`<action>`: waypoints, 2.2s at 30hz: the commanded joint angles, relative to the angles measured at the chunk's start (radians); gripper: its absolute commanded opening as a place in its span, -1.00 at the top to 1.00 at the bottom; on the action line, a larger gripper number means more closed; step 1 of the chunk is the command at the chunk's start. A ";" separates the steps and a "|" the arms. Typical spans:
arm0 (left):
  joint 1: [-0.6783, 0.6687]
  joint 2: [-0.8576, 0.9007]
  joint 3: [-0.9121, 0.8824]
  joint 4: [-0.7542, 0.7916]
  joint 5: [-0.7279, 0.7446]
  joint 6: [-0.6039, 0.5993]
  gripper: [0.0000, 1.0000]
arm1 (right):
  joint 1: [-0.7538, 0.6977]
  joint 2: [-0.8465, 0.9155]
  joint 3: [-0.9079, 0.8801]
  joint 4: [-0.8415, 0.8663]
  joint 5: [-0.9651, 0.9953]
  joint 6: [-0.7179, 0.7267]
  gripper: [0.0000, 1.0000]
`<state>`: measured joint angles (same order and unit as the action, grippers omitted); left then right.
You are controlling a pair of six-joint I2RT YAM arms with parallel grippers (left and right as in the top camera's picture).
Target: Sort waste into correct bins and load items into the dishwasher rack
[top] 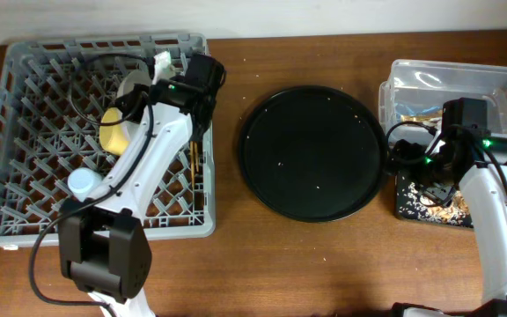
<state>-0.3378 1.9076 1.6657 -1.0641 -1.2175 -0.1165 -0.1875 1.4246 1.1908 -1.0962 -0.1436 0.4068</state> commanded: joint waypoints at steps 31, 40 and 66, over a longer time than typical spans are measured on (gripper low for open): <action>0.061 -0.687 0.079 -0.163 1.062 -0.002 -0.98 | 0.072 -0.401 0.042 -0.001 -0.404 -0.350 -0.83; 0.061 -0.836 0.079 -0.341 1.064 -0.002 -0.99 | 0.137 -0.743 0.042 -0.020 -0.402 -0.348 -0.97; 0.061 -0.836 0.079 -0.577 1.064 -0.002 -0.99 | 0.174 -1.420 -1.173 1.019 -0.219 -0.609 -0.97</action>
<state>-0.2790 1.0771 1.7447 -1.6417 -0.1600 -0.1162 -0.0185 0.0128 0.0296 -0.0807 -0.3557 -0.2058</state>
